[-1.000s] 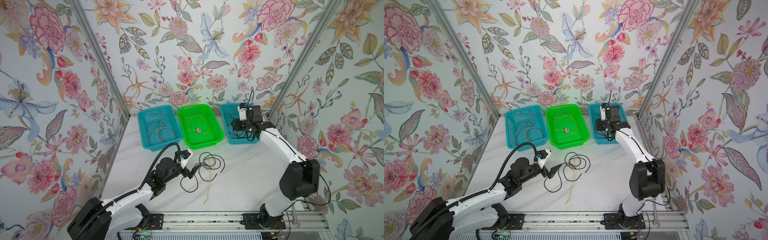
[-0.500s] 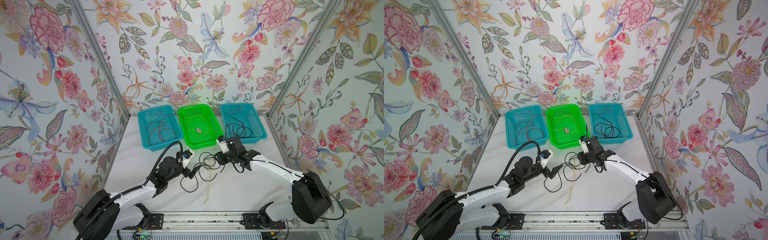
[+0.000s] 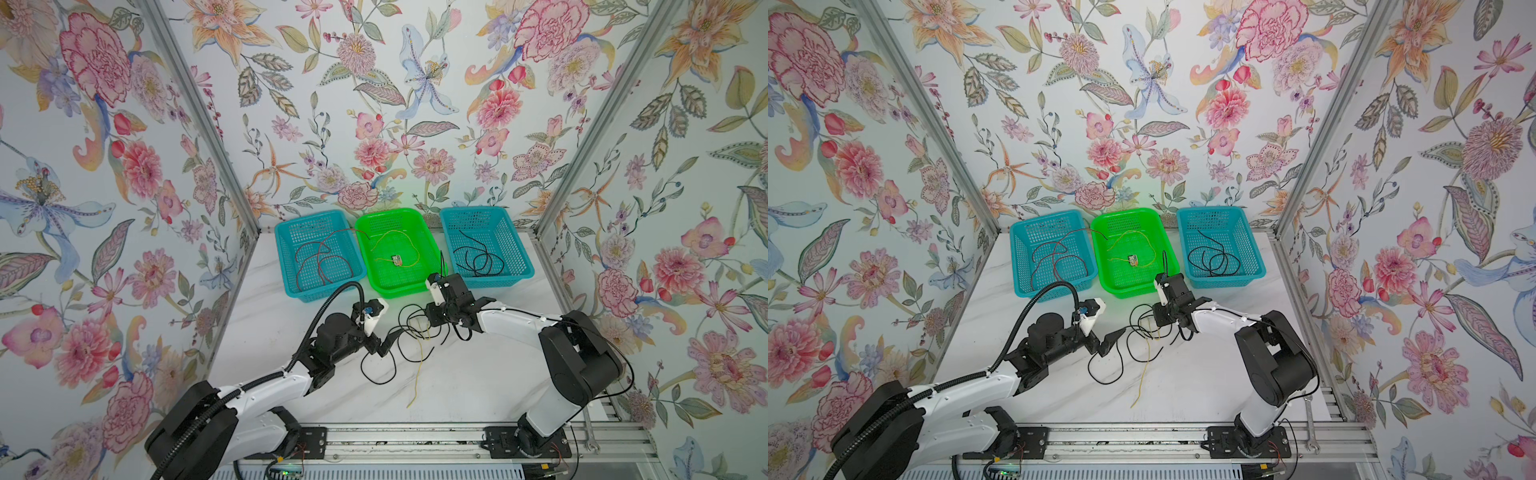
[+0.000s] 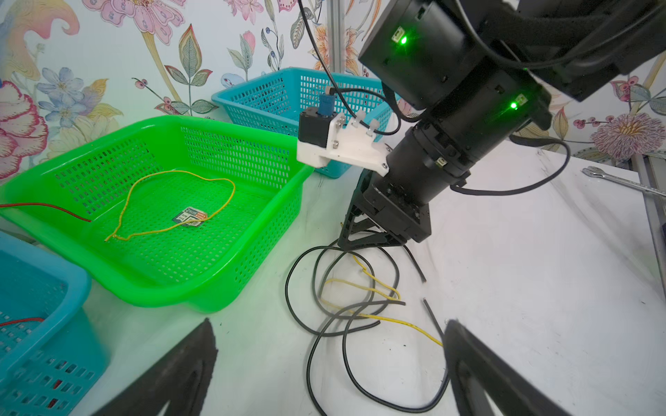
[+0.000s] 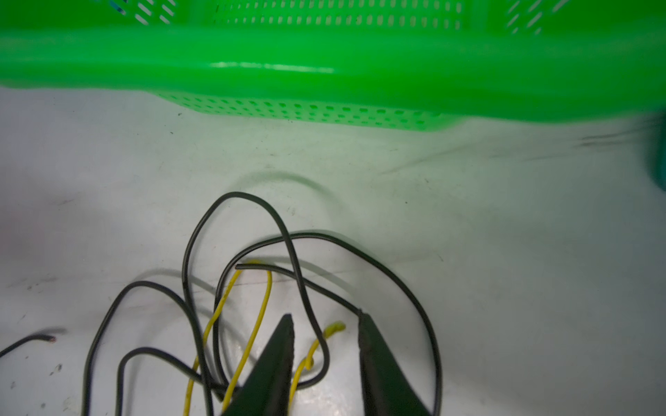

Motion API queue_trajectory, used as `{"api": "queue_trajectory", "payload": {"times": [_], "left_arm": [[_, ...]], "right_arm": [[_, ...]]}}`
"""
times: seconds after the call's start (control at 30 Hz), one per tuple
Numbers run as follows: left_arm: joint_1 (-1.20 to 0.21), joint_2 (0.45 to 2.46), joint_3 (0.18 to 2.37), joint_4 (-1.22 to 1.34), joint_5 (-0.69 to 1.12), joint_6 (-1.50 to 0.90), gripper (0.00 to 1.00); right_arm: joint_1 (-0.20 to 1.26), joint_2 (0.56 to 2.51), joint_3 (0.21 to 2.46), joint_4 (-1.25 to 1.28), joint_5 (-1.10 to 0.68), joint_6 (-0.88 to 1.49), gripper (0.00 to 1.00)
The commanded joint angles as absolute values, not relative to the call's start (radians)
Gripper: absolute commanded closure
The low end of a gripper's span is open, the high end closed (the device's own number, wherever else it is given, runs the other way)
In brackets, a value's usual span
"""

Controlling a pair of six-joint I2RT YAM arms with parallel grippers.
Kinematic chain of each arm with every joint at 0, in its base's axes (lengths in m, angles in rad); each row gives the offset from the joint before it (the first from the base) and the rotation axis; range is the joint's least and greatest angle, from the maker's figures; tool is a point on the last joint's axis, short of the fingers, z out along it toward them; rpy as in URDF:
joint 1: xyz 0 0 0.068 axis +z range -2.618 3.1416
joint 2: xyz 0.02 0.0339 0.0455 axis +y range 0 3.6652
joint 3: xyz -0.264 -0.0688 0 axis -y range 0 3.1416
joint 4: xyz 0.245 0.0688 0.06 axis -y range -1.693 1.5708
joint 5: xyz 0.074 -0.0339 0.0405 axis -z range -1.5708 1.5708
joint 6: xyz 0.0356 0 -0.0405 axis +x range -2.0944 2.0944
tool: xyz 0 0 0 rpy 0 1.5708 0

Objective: Untangle and sort cables by color
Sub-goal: Untie the cable.

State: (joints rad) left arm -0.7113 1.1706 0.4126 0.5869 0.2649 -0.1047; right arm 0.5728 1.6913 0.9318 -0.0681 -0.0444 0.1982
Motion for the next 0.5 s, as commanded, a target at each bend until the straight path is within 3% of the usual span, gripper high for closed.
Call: {"api": "queue_trajectory", "payload": {"times": [0.0,0.17,0.27,0.47], "left_arm": [[-0.697,1.163,0.429,0.589,0.268,-0.107,0.01],[-0.696,1.183,0.436,0.608,0.274,-0.110,0.01],[-0.697,1.206,0.448,0.620,0.285,-0.108,0.01],[-0.696,1.368,0.523,0.644,0.294,-0.109,0.01]], "right_arm": [[0.568,1.712,0.966,-0.026,-0.033,0.208,0.73],[0.565,1.739,0.986,-0.026,-0.037,0.204,0.79],[0.565,1.744,0.991,-0.028,-0.050,0.202,0.91],[0.580,1.664,0.975,-0.077,-0.048,0.198,0.99]]}}
